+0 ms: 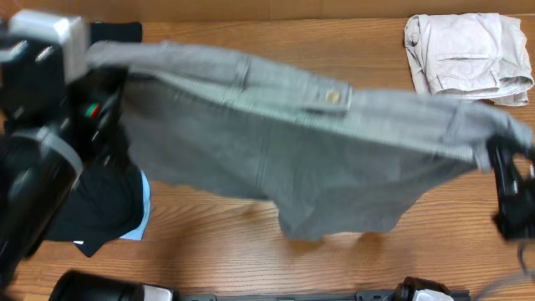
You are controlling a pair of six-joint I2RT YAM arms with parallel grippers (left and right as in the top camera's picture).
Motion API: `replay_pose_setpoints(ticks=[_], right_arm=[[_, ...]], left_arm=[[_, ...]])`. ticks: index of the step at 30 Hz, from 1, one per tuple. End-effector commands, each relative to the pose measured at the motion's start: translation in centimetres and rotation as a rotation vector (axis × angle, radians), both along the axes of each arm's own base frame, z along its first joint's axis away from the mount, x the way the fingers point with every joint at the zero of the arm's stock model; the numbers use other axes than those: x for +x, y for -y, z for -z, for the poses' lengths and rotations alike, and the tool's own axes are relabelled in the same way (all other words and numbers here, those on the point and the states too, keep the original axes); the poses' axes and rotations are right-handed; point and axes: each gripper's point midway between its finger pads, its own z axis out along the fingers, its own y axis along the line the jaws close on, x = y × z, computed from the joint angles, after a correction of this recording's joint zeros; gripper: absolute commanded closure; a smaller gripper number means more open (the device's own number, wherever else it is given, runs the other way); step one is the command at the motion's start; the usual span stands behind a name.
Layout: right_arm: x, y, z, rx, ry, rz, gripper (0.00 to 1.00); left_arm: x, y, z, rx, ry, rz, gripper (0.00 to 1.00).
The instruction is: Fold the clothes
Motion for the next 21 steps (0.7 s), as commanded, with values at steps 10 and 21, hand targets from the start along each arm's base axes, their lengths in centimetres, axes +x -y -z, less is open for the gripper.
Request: replay_pose_setpoints(ticks=[10, 21], right_arm=[[3.6, 1.8, 11.7, 0.044, -0.423, 0.062, 0.96], [15.9, 4.8, 22.1, -0.037, -0.765, 0.064, 0.96]], left_arm=[[1.7, -7.2, 12.6, 0.081, -0.454, -0.497, 0.96], [14.2, -4.9, 27.4, 0.229, -0.785, -0.504, 0.96]])
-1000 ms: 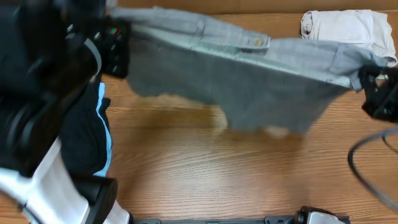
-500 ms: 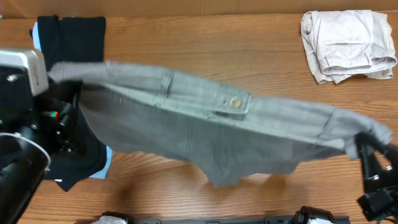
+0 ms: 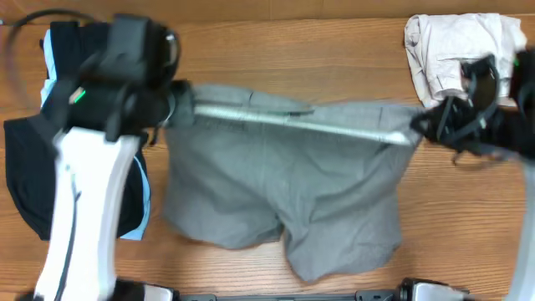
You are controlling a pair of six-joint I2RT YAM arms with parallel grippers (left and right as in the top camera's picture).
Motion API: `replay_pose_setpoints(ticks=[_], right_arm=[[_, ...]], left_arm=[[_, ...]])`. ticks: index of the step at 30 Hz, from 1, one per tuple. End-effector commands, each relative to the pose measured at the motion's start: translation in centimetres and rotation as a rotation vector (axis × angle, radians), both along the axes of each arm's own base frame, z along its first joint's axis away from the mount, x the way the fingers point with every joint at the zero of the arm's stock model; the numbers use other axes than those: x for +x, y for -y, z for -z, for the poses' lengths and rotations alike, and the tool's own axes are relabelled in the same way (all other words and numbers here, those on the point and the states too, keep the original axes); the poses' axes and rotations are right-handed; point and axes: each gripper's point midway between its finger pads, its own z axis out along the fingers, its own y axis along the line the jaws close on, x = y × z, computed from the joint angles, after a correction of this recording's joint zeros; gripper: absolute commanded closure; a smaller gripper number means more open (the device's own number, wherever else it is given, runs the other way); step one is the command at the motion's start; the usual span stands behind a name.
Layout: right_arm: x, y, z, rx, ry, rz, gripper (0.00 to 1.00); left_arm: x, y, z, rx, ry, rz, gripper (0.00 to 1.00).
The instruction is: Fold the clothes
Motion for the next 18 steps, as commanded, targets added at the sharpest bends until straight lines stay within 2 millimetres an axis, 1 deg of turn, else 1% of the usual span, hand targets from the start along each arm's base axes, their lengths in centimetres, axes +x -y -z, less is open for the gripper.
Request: replay_pose_setpoints(ticks=[1, 4, 6, 9, 10, 12, 13, 14, 15, 16, 17, 18], right_arm=[[3.4, 4.3, 3.1, -0.202, -0.044, 0.087, 0.96], [7.5, 4.0, 6.0, -0.206, -0.055, 0.048, 0.96], [10.2, 3.5, 7.9, -0.206, -0.052, 0.03, 0.96], [14.3, 2.6, 10.9, -0.205, -0.027, 0.001, 0.96], [15.5, 2.3, 11.8, -0.206, -0.013, -0.005, 0.96], [18.2, 1.7, 13.5, -0.208, 0.026, -0.017, 0.96], [19.4, 1.5, 14.1, -0.209, 0.051, -0.021, 0.94], [20.8, 1.2, 14.8, -0.21, 0.081, -0.024, 0.79], [22.2, 0.9, 15.2, -0.211, 0.119, -0.027, 0.59], [23.7, 0.5, 15.5, -0.212, 0.166, -0.029, 0.41], [24.9, 0.2, 15.5, -0.212, 0.205, -0.032, 0.25], [25.9, -0.3, 15.3, -0.205, 0.248, -0.039, 0.17]], left_arm=[[4.2, -4.7, 3.3, 0.219, -0.012, -0.175, 0.96], [8.4, -4.0, 6.9, 0.227, -0.022, -0.164, 0.96], [11.3, -3.4, 9.7, 0.228, -0.021, -0.161, 0.96], [14.9, -2.7, 13.4, 0.223, -0.002, -0.163, 0.96], [16.1, -2.5, 14.5, 0.219, 0.012, -0.165, 0.94], [18.3, -2.1, 16.3, 0.208, 0.048, -0.169, 0.88], [19.6, -1.8, 17.2, 0.2, 0.077, -0.171, 0.72], [20.8, -1.5, 17.7, 0.191, 0.108, -0.173, 0.47], [22.0, -1.1, 18.0, 0.176, 0.148, -0.174, 0.12], [23.2, -0.6, 18.0, 0.159, 0.19, -0.157, 0.0], [24.3, 0.0, 17.7, 0.14, 0.234, -0.124, 0.0], [25.4, 1.0, 16.9, 0.108, 0.286, -0.08, 0.0]])
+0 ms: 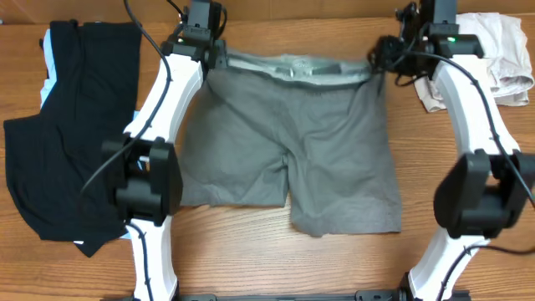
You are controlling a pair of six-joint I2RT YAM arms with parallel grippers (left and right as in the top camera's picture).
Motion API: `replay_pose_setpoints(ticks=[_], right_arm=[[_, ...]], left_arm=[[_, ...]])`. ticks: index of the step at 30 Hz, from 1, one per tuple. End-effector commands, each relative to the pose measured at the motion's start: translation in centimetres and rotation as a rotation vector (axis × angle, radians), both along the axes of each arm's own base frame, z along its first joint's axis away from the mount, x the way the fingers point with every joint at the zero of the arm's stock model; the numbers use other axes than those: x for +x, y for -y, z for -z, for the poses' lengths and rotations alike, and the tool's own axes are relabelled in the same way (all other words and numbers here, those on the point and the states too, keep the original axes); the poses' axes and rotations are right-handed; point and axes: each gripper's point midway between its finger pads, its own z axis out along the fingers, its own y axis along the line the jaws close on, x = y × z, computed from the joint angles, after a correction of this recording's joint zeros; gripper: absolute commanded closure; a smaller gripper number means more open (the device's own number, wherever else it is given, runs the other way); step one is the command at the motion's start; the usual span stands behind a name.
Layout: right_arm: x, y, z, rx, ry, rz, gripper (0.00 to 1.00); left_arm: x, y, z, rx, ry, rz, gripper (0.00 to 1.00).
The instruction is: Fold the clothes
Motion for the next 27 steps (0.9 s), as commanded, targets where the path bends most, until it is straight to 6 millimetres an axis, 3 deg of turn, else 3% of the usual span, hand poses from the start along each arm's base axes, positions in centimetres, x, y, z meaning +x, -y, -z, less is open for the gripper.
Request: replay_pose_setpoints(ticks=[1, 4, 6, 9, 11, 17, 20, 23, 27], right_arm=[[2.2, -1.1, -0.8, -0.013, 0.093, -0.019, 0.12], [2.9, -1.9, -2.8, 0.013, 0.159, -0.046, 0.0], [2.5, -2.0, -4.4, 0.018, 0.17, -0.05, 0.0], [0.7, -2.2, -5.6, 0.029, 0.124, -0.058, 0.0], [-1.6, -2.8, -5.7, 0.064, 0.048, -0.082, 0.0], [-8.6, -4.0, -3.9, 0.131, -0.228, -0.132, 0.0], [-10.9, -4.0, -3.0, 0.134, -0.336, -0.127, 0.06], [-12.9, -3.6, -1.6, 0.089, -0.432, -0.107, 0.14], [-15.2, -4.2, 1.2, 0.05, -0.547, -0.101, 0.15]], left_arm=[[2.3, 1.0, -2.3, -0.023, 0.112, 0.08, 0.0], [3.2, 2.4, -6.5, -0.103, 0.18, 0.145, 0.0], [2.9, 2.9, -9.5, -0.139, 0.187, 0.176, 0.0], [1.2, 3.0, -12.6, -0.141, 0.146, 0.231, 0.0], [-0.6, 3.2, -14.0, -0.105, 0.097, 0.309, 0.0], [-5.7, 2.7, -16.5, -0.028, -0.03, 0.405, 0.0], [-7.7, 2.1, -17.9, -0.038, -0.058, 0.393, 0.0], [-9.1, 1.5, -18.9, -0.04, -0.068, 0.387, 0.0], [-9.9, 1.1, -19.6, -0.029, -0.07, 0.38, 0.0]])
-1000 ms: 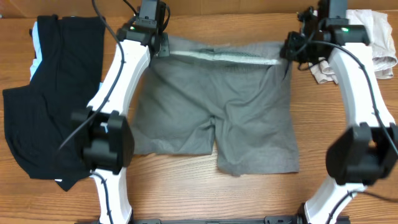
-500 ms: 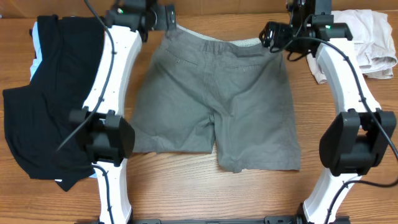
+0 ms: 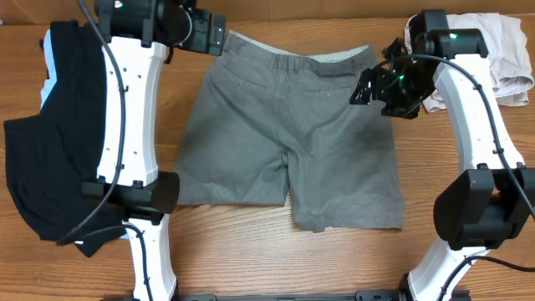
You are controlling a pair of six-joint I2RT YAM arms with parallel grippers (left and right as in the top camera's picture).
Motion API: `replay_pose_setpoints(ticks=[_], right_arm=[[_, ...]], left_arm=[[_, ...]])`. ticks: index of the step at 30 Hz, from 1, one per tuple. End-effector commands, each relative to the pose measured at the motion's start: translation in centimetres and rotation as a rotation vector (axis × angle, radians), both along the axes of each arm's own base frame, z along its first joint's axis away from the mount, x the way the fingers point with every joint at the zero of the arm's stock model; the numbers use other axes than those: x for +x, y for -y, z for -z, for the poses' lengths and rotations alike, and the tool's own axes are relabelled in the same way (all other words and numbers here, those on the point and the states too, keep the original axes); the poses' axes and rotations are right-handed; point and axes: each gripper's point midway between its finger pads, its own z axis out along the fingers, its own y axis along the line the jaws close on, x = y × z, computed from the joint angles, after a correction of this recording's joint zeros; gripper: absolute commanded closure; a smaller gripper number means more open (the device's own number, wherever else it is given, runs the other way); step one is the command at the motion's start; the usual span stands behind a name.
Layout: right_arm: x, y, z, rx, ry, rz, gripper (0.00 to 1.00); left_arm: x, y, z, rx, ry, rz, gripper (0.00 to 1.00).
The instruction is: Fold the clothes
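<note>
Grey shorts (image 3: 284,142) lie flat on the wooden table (image 3: 251,259), back side up. The waistband is at the far edge and both legs point to the front. My left gripper (image 3: 216,35) sits right at the left corner of the waistband; its jaws are hidden by its own body. My right gripper (image 3: 369,88) hovers over the right hip of the shorts just below the waistband. Its dark fingers look spread and hold no cloth.
A black garment (image 3: 50,134) with a light blue piece under it lies spread at the left edge. A folded cream garment (image 3: 501,50) rests at the far right corner, partly behind my right arm. Both arm bases stand at the front edge.
The shorts now lie fully flat, with the waistband a little farther back. My right gripper has left the right waistband corner and is above the right hip. My left gripper has shifted up to the left corner.
First both grippers held the shorts stretched in the air by the waistband. Then the shorts hung lower, over the table's middle. Then the legs lay on the table with both grippers at the waistband corners. Now the whole garment lies flat and the right gripper is off it.
</note>
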Motion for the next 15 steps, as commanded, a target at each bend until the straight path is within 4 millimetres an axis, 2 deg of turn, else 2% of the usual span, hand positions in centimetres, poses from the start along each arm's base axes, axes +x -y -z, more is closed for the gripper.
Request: replay_pose_setpoints(ticks=[1, 8, 15], right_arm=[[-2.1, -0.8, 1.8, -0.042, -0.059, -0.026, 0.16], [-4.1, -1.3, 8.6, -0.104, -0.154, 0.053, 0.19], [-5.4, 1.1, 13.7, -0.228, -0.175, 0.19, 0.28]], left_arm=[[-0.5, -0.6, -1.9, 0.007, 0.047, 0.011, 0.0], [0.0, -0.4, -1.6, 0.01, 0.051, 0.018, 0.0], [1.5, -0.1, 0.0, 0.01, 0.041, 0.02, 0.0]])
